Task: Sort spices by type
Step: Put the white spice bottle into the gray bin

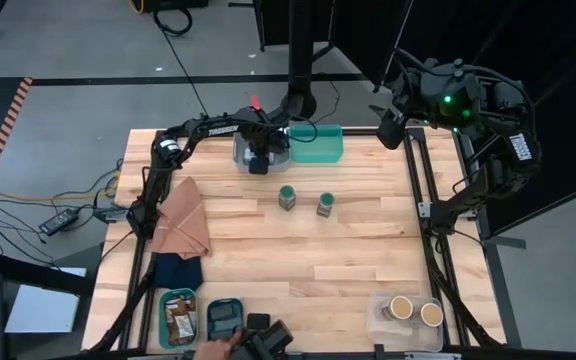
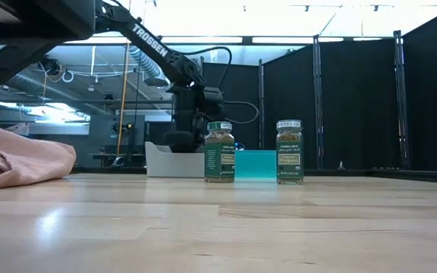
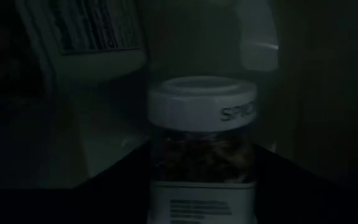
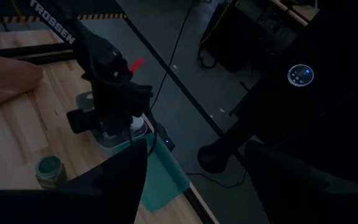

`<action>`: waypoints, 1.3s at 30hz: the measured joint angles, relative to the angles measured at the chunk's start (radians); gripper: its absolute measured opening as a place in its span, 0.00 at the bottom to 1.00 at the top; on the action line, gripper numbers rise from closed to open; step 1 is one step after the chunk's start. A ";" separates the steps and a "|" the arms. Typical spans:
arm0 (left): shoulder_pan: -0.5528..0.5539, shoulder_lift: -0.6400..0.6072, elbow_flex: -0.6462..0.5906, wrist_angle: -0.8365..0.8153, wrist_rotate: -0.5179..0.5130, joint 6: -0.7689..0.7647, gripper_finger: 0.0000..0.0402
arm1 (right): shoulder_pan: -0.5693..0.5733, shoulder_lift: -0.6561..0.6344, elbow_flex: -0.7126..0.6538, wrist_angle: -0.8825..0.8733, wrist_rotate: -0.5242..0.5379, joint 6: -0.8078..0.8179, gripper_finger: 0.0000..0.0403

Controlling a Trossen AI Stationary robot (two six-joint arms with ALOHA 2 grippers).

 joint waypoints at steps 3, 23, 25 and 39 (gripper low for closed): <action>-0.001 -0.001 0.000 0.000 0.000 -0.018 0.45 | 0.000 0.000 0.000 0.000 0.000 0.000 0.69; 0.000 0.000 0.254 -0.105 0.090 -0.191 0.45 | 0.000 -0.007 0.000 -0.001 -0.076 -0.027 0.68; 0.000 -0.001 0.285 -0.121 0.090 -0.197 0.45 | 0.000 -0.011 0.000 -0.001 -0.094 -0.042 0.68; 0.035 -0.043 0.466 -0.194 0.258 -0.249 0.45 | 0.000 -0.082 0.000 0.026 -0.264 -0.127 0.69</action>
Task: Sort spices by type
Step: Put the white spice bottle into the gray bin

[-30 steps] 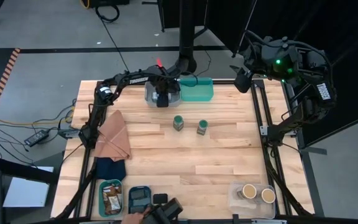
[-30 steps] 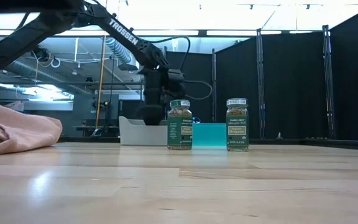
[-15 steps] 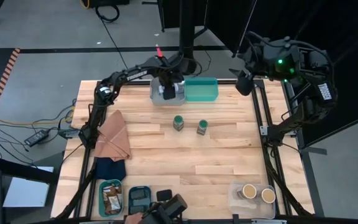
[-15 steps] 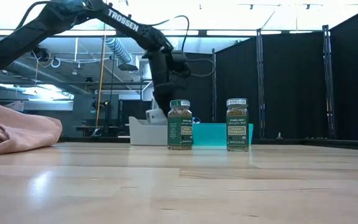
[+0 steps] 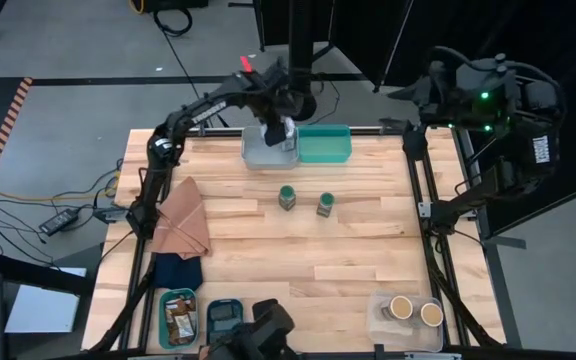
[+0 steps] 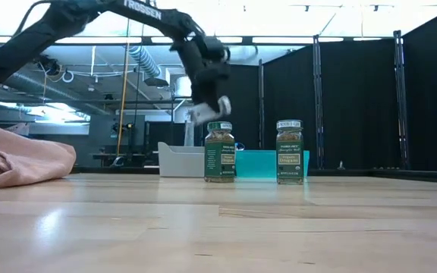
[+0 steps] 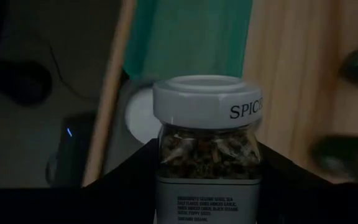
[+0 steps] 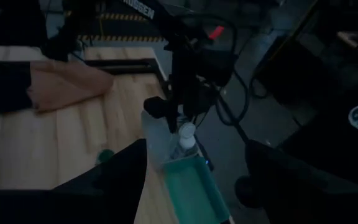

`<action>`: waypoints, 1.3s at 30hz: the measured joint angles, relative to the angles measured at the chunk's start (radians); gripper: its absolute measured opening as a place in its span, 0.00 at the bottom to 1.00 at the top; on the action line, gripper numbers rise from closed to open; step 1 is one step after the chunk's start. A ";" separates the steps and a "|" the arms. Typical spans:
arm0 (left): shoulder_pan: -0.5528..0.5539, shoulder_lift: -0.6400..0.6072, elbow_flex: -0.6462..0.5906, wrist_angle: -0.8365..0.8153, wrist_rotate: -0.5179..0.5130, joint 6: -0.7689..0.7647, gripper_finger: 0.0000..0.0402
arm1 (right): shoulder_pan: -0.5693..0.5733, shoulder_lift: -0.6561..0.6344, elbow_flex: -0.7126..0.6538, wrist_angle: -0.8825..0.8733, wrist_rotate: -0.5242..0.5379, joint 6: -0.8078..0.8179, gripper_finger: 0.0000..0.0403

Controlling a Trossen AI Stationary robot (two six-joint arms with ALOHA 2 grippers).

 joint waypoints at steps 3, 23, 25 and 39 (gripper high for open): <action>0.019 -0.061 0.004 0.059 0.058 -0.013 0.45 | 0.000 -0.006 0.000 0.027 -0.005 -0.029 0.70; -0.030 -0.253 -0.017 0.127 0.366 0.072 0.45 | -0.134 0.315 -0.001 0.217 -0.121 -0.296 0.73; -0.031 -0.252 -0.031 0.125 0.364 0.072 0.45 | -0.138 0.345 -0.001 0.218 -0.136 -0.294 0.76; 0.005 -0.378 -0.059 0.195 0.472 0.146 0.45 | -0.152 0.395 -0.001 0.349 -0.181 -0.218 0.87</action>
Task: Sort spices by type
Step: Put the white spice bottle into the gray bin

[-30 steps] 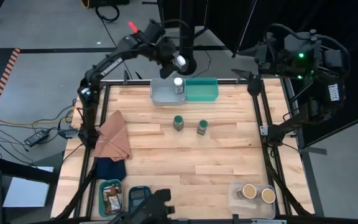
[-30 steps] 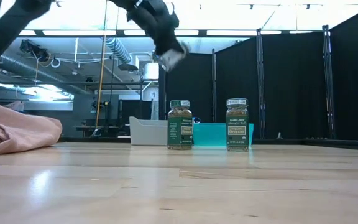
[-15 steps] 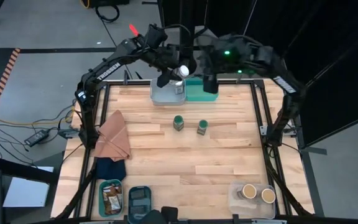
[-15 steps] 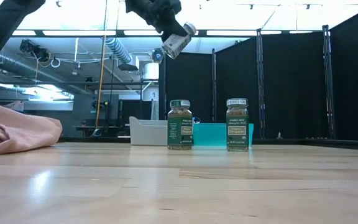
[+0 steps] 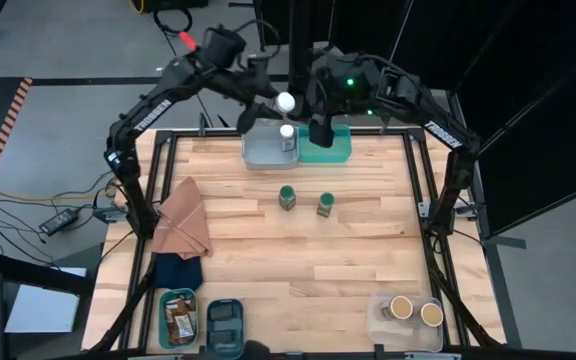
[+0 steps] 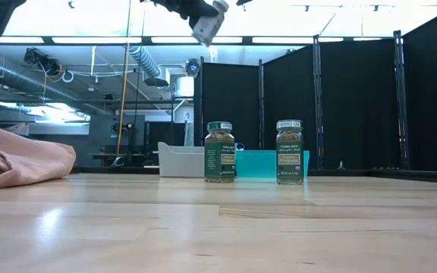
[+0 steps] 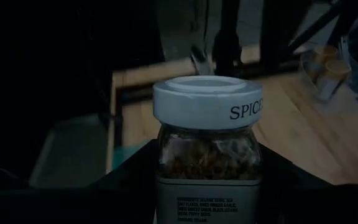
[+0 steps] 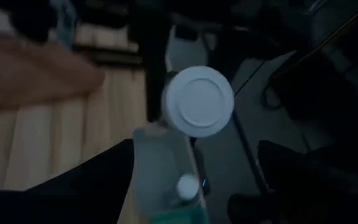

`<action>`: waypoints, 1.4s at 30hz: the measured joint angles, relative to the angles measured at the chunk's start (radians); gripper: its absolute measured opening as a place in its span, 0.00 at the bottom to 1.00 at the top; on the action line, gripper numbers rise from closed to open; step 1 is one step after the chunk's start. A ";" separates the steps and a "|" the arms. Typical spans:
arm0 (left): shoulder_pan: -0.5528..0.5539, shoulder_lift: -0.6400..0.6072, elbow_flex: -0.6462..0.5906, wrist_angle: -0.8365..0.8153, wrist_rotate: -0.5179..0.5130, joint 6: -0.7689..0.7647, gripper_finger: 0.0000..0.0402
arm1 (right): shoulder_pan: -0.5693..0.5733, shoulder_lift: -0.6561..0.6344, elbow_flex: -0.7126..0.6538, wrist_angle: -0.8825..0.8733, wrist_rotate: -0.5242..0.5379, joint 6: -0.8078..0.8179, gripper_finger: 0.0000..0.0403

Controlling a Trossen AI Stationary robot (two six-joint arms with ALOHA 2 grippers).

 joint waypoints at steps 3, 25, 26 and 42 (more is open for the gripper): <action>0.003 -0.058 -0.079 0.076 0.013 0.001 0.45 | -0.002 -0.001 0.000 0.073 -0.003 -0.001 0.86; -0.003 -0.353 -0.887 0.987 -0.132 -0.259 0.50 | 0.014 0.088 0.002 0.119 -0.033 0.045 0.86; -0.005 -0.352 -0.888 0.984 -0.131 -0.259 0.50 | 0.014 0.095 0.002 0.119 -0.035 0.044 0.86; -0.011 -0.349 -0.894 0.927 -0.099 -0.229 0.50 | -0.017 0.152 0.001 0.105 -0.045 0.018 0.86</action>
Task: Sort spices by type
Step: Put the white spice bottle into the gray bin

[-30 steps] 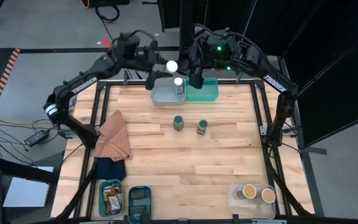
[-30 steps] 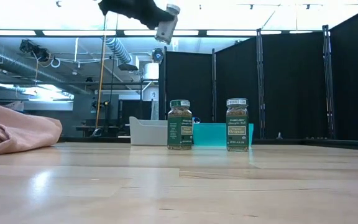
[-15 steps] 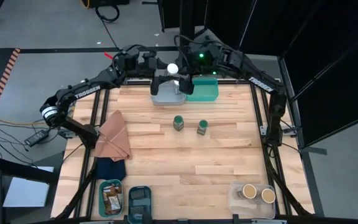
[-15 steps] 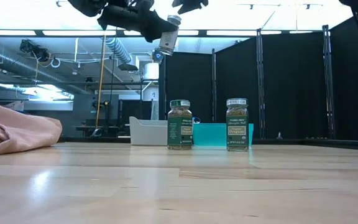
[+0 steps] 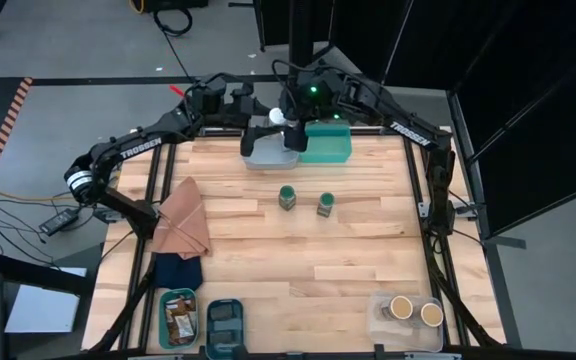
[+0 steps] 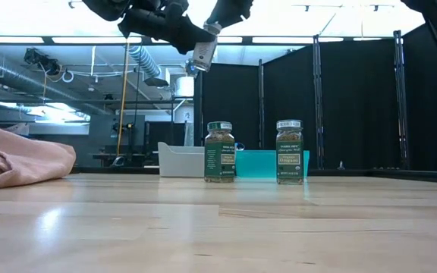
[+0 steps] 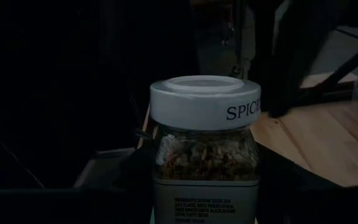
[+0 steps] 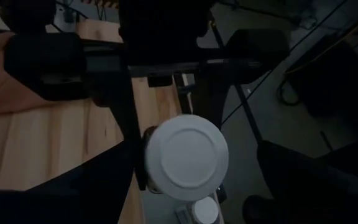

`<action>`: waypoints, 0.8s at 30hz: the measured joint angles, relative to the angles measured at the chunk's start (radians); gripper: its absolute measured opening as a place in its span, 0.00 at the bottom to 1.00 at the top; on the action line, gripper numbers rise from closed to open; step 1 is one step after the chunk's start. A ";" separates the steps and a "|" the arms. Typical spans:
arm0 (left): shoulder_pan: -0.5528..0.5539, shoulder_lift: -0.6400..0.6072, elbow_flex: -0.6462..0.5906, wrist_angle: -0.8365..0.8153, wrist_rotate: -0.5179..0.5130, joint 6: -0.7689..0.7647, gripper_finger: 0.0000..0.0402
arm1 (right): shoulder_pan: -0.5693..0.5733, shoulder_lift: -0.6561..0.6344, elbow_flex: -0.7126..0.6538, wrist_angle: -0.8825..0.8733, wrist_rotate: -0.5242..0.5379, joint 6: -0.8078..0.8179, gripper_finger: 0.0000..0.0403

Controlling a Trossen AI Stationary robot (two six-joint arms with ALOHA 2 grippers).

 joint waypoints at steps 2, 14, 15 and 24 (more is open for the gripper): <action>-0.008 0.000 0.000 -0.007 -0.001 0.022 0.50 | -0.007 0.001 0.000 -0.011 -0.004 -0.001 0.86; -0.032 0.001 0.000 -0.014 -0.027 0.042 0.50 | -0.011 0.032 -0.002 -0.057 -0.028 -0.040 0.81; -0.034 0.002 0.000 -0.015 -0.038 0.043 0.50 | -0.011 0.032 -0.002 -0.057 -0.028 -0.045 0.80; -0.049 0.006 0.000 -0.011 -0.092 0.041 0.50 | -0.015 0.032 0.002 -0.063 -0.029 -0.097 0.65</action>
